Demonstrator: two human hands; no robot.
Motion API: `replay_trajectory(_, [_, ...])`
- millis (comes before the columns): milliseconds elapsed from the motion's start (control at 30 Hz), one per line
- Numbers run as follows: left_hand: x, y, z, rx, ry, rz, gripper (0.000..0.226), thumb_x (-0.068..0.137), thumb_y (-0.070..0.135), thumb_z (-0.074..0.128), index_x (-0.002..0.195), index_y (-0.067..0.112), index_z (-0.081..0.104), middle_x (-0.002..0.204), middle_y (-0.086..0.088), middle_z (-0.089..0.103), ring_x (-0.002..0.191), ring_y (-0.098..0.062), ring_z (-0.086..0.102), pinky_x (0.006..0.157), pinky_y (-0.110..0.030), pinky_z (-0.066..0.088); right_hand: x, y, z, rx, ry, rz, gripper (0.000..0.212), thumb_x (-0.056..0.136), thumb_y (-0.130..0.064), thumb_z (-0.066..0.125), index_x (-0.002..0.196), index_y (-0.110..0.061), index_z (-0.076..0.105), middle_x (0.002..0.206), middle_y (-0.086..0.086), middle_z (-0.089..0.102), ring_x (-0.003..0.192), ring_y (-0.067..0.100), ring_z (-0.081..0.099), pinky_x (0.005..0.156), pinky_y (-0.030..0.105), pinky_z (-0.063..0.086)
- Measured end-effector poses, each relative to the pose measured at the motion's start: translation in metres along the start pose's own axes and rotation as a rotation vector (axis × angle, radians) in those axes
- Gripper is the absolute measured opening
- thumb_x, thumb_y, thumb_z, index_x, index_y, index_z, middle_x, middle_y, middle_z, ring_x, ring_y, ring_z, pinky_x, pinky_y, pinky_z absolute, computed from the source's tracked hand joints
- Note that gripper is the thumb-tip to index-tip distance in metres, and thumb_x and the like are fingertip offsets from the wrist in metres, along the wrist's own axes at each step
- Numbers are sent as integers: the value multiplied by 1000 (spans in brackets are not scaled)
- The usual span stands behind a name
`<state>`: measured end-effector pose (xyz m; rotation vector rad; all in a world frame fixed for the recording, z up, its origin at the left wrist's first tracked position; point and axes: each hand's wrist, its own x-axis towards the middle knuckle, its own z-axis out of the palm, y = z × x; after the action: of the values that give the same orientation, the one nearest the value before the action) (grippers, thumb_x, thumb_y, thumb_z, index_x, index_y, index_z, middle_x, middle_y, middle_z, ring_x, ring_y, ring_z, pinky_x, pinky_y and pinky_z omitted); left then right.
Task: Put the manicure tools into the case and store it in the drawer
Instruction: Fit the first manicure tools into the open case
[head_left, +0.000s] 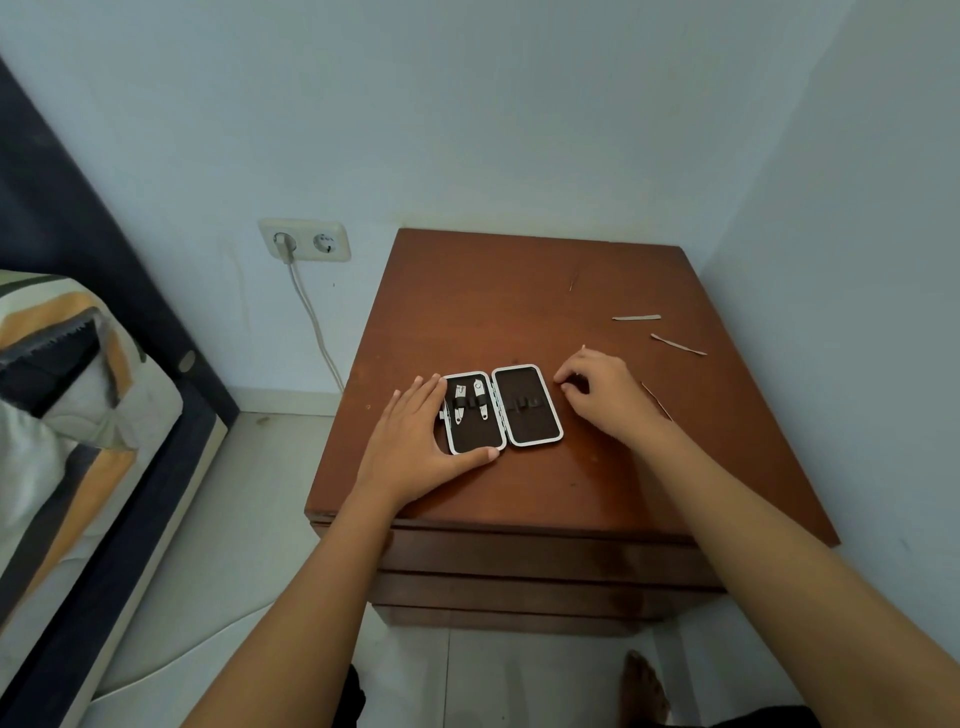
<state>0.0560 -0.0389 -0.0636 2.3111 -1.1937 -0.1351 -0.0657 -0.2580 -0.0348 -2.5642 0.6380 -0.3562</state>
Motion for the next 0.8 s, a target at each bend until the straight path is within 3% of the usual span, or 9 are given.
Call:
replay_trajectory(133, [1, 1, -1, 9, -4, -6, 111, 62, 83, 51, 148, 19, 20, 156, 7, 19, 144, -7, 8, 115, -27, -1, -12, 4, -7, 8, -13, -22, 17, 81, 0, 57, 86, -9, 70, 96, 8, 66, 92, 21, 60, 81, 22, 41])
replay_trajectory(267, [1, 1, -1, 8, -3, -7, 112, 61, 83, 51, 147, 19, 22, 156, 6, 20, 144, -8, 10, 115, -29, 0, -27, 10, -8, 15, 44, 2, 18, 84, 0, 56, 89, -12, 68, 98, 2, 58, 92, 15, 54, 82, 22, 39])
replay_trajectory(400, [1, 1, -1, 12, -4, -9, 111, 61, 82, 52, 147, 19, 22, 156, 5, 21, 144, -9, 11, 116, -30, 1, -34, 16, -2, 29, 181, 122, 8, 85, -9, 59, 86, -13, 65, 92, 2, 54, 91, 22, 55, 83, 36, 48])
replay_trajectory(633, [2, 0, 1, 10, -2, -9, 113, 59, 85, 49, 147, 19, 21, 156, 6, 20, 144, -9, 10, 116, -30, 1, -20, 10, -2, 83, 220, 314, 5, 84, -13, 61, 79, -12, 61, 86, 6, 54, 80, 24, 56, 80, 39, 50])
replay_trajectory(800, [2, -1, 1, 15, -1, -4, 113, 59, 84, 50, 147, 19, 22, 156, 6, 21, 144, -9, 10, 115, -30, 1, -7, 8, -6, 70, 141, 460, 7, 85, -12, 61, 78, -10, 62, 95, 17, 65, 90, 28, 57, 73, 29, 42])
